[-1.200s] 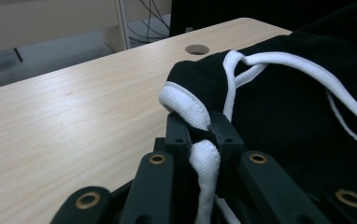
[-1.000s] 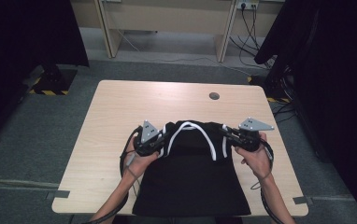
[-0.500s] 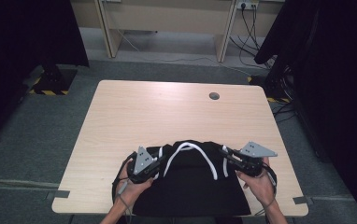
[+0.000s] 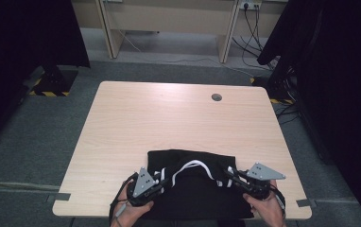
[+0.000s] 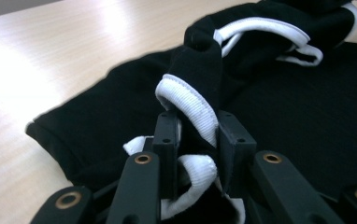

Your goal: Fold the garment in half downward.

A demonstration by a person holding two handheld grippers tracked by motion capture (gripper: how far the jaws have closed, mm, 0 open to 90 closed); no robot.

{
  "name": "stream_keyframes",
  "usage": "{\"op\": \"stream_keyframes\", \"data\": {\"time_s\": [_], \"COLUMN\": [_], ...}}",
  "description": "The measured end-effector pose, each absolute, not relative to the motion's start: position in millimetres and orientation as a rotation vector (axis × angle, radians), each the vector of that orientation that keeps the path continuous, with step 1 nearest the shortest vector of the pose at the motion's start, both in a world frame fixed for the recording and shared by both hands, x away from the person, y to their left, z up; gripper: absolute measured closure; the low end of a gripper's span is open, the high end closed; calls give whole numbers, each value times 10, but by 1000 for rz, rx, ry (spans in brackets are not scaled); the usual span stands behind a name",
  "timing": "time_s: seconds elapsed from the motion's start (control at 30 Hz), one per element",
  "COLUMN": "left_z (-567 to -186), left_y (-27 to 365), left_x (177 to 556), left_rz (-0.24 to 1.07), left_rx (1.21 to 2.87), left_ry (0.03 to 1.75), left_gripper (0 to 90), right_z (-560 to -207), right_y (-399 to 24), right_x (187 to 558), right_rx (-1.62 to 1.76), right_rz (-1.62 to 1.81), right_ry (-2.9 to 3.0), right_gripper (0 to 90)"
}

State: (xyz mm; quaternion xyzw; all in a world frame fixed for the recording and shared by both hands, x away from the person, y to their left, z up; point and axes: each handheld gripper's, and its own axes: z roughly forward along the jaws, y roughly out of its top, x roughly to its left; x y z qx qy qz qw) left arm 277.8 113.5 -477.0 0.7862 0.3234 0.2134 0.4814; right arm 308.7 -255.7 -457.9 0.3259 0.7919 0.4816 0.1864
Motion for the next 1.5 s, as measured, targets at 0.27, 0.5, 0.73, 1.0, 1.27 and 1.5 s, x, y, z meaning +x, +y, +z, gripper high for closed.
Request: {"op": "stream_keyframes", "data": {"time_s": [0.27,0.5,0.73,1.0,1.27,1.5], "left_z": [-4763,-4673,-4620,-4574,-4565,-4550], "left_y": [1140,1049,958,1003,970,982], "left_x": [2696,2790,2877,2895,2882,2902], "left_rz": [477,476,452,425,422,428], "left_rx": [1904,1906,1915,1902,1920,1920], "left_ry": [799,796,803,814,796,788], "left_gripper": [604,468,488,604,611,665], "right_z": [-4637,-4558,-4477,-4417,-4371,-4501], "right_y": [-2628,-2608,-2551,-2550,-2559,-2536], "right_x": [2989,3012,3074,3085,3100,3188], "right_rx": [991,1026,1058,1101,1128,1162], "right_rz": [1355,1335,1342,1343,1294,1236], "right_ry": [2229,2230,2212,2203,2241,2289], "right_gripper": [717,612,576,523,494,521]}}
